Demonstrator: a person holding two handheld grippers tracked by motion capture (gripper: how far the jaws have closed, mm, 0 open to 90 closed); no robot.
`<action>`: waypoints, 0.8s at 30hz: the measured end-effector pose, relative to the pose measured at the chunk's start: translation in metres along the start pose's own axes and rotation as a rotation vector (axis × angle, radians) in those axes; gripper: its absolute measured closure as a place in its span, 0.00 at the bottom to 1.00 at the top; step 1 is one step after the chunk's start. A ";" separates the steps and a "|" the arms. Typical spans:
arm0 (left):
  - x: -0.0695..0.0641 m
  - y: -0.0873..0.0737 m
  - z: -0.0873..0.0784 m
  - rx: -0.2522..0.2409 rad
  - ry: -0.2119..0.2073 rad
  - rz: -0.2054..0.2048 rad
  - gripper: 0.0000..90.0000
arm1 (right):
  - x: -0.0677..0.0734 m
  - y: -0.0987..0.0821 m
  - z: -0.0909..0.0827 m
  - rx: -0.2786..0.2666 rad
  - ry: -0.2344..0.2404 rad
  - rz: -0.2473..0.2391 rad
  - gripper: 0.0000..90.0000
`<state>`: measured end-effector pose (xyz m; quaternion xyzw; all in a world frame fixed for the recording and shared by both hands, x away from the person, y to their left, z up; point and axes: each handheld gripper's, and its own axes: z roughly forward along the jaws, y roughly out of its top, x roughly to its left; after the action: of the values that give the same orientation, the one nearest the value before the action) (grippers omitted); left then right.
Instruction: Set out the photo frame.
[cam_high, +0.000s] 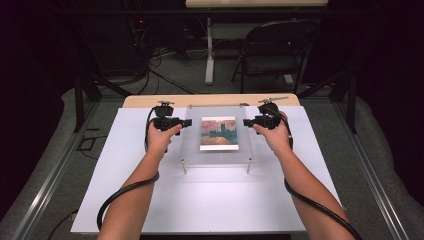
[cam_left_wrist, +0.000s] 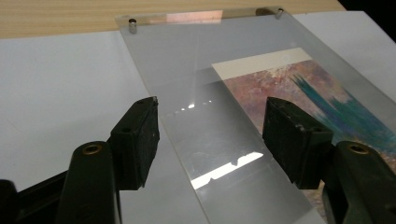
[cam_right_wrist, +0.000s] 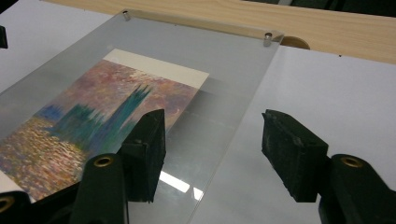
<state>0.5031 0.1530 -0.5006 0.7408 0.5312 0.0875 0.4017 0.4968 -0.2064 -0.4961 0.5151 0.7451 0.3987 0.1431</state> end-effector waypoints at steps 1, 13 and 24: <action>0.000 0.000 0.002 0.004 0.000 -0.002 0.40 | -0.001 -0.001 0.001 0.003 0.000 0.005 0.44; 0.004 -0.006 0.016 0.046 0.012 -0.025 0.40 | -0.011 -0.005 0.012 0.019 0.035 0.082 0.43; 0.006 -0.015 0.023 0.067 -0.004 -0.053 0.40 | -0.006 -0.011 0.024 0.068 0.095 0.098 0.42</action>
<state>0.5078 0.1481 -0.5279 0.7397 0.5525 0.0571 0.3798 0.5067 -0.2025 -0.5207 0.5361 0.7382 0.4034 0.0704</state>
